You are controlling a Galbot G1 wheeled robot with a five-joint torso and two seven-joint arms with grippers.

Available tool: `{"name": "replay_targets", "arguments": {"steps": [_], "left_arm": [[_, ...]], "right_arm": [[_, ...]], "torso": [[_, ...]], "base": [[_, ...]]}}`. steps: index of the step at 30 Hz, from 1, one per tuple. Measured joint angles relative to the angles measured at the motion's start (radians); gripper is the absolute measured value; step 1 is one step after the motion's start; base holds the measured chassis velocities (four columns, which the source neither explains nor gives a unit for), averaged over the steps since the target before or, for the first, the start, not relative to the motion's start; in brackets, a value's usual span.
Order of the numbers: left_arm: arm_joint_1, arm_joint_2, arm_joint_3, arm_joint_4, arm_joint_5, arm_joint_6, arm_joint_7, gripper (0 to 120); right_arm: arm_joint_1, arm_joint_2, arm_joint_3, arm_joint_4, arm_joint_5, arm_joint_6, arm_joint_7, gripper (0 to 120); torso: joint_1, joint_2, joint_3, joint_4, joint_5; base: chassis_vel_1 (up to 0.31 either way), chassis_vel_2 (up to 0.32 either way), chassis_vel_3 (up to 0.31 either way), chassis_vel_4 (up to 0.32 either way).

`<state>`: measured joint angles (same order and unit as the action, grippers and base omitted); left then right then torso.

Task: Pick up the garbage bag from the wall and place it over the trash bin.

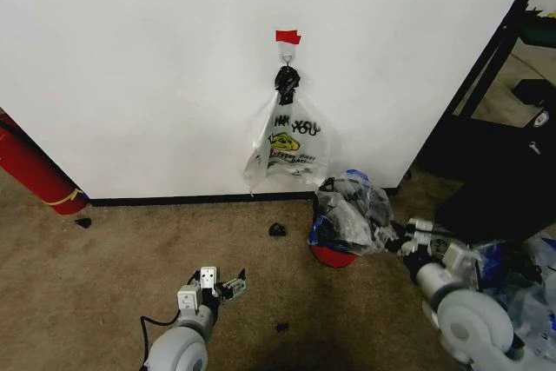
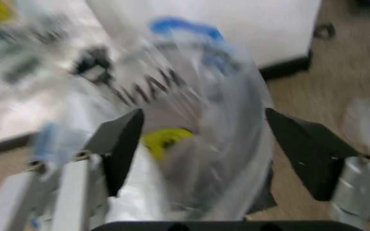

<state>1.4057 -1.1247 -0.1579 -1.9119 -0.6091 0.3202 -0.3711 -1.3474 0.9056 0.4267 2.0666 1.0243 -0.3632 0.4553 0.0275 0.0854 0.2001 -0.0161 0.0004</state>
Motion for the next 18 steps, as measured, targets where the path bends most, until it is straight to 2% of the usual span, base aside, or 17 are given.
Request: {"name": "replay_targets", "arguments": {"steps": [1, 2, 5, 10, 13, 18], "left_arm": [[-0.003, 0.001, 0.003, 0.002, 0.000, 0.000, 0.000, 100], [-0.010, 0.005, 0.011, 0.008, -0.001, 0.000, 0.002, 100], [-0.015, 0.012, 0.013, 0.016, -0.003, 0.000, 0.004, 100], [-0.018, 0.022, 0.016, 0.022, -0.004, 0.001, 0.004, 100], [-0.024, 0.026, 0.024, 0.028, -0.004, 0.002, 0.005, 100], [-0.029, 0.032, 0.030, 0.032, -0.006, 0.004, 0.005, 100]], "right_arm": [[0.003, 0.002, 0.001, -0.004, 0.002, -0.009, 0.003, 79], [0.017, 0.011, 0.004, -0.026, 0.010, -0.048, 0.012, 85], [0.058, 0.036, -0.004, -0.083, 0.012, -0.097, 0.008, 97], [0.110, 0.071, -0.010, -0.158, 0.010, -0.113, -0.021, 100], [0.141, 0.093, -0.016, -0.212, 0.002, -0.114, -0.047, 94], [0.175, 0.106, -0.022, -0.294, -0.039, -0.125, -0.117, 73]], "torso": [[0.000, 0.000, 0.000, -0.0002, -0.0001], [0.000, 0.000, 0.000, -0.0008, -0.0006], [0.000, 0.000, 0.000, -0.0005, -0.0002], [0.000, 0.000, 0.000, -0.0003, -0.0003], [0.000, 0.000, 0.000, -0.0004, -0.0004], [0.000, 0.000, 0.000, -0.0004, -0.0003]], "base": [[0.000, 0.000, 0.000, 0.000], [0.000, 0.000, 0.000, 0.000], [0.000, 0.000, 0.000, 0.000], [0.000, 0.000, 0.000, 0.000], [0.000, 0.000, 0.000, 0.000], [0.000, 0.000, 0.000, 0.000]]}}
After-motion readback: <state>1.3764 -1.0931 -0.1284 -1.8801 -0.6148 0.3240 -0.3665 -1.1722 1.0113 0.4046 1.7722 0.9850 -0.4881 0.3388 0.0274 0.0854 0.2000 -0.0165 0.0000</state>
